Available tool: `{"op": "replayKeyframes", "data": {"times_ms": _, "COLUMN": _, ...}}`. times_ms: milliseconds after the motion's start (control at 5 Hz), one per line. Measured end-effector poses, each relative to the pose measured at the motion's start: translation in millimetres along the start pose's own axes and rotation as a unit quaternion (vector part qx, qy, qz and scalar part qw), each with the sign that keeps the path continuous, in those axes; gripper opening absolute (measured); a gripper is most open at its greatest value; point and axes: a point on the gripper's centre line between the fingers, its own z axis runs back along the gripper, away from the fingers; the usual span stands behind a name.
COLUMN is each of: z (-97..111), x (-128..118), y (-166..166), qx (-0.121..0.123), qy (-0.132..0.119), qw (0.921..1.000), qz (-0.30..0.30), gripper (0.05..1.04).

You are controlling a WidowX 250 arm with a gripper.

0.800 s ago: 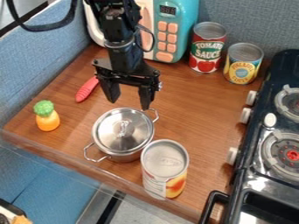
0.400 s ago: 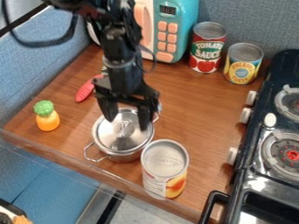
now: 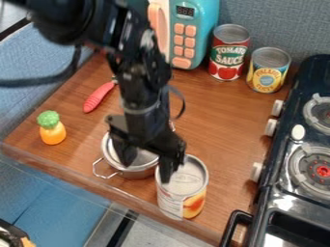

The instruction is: Flipped the can on its side

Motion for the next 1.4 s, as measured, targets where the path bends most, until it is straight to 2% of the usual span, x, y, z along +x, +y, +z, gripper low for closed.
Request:
{"op": "replayKeyframes", "data": {"times_ms": 200, "z": -14.9, "x": -8.1, "y": -15.7, "qx": -0.016, "qy": 0.015, "qw": 0.9995, "qz": -0.023, "gripper": 0.997}}
{"op": "replayKeyframes", "data": {"times_ms": 400, "z": -34.3, "x": -18.5, "y": -32.9, "qx": -0.021, "qy": 0.049, "qw": 0.9972, "qz": -0.053, "gripper": 1.001}}
{"op": "replayKeyframes", "data": {"times_ms": 600, "z": -36.3, "x": -24.5, "y": -47.5, "qx": -0.036, "qy": 0.062, "qw": 0.9951, "qz": -0.068, "gripper": 1.001}}
{"op": "replayKeyframes", "data": {"times_ms": 800, "z": -32.7, "x": -23.5, "y": -48.4, "qx": -0.041, "qy": 0.058, "qw": 0.9954, "qz": -0.064, "gripper": 1.001}}
{"op": "replayKeyframes", "data": {"times_ms": 1000, "z": -29.4, "x": -8.7, "y": -36.6, "qx": -0.05, "qy": 0.045, "qw": 0.9973, "qz": -0.03, "gripper": 1.001}}
{"op": "replayKeyframes", "data": {"times_ms": 1200, "z": -22.2, "x": 6.3, "y": -28.0, "qx": -0.042, "qy": 0.033, "qw": 0.9985, "qz": -0.012, "gripper": 1.001}}
{"op": "replayKeyframes", "data": {"times_ms": 1400, "z": -6.3, "x": 12.3, "y": -26.6, "qx": -0.037, "qy": 0.018, "qw": 0.9991, "qz": -0.011, "gripper": 1.001}}
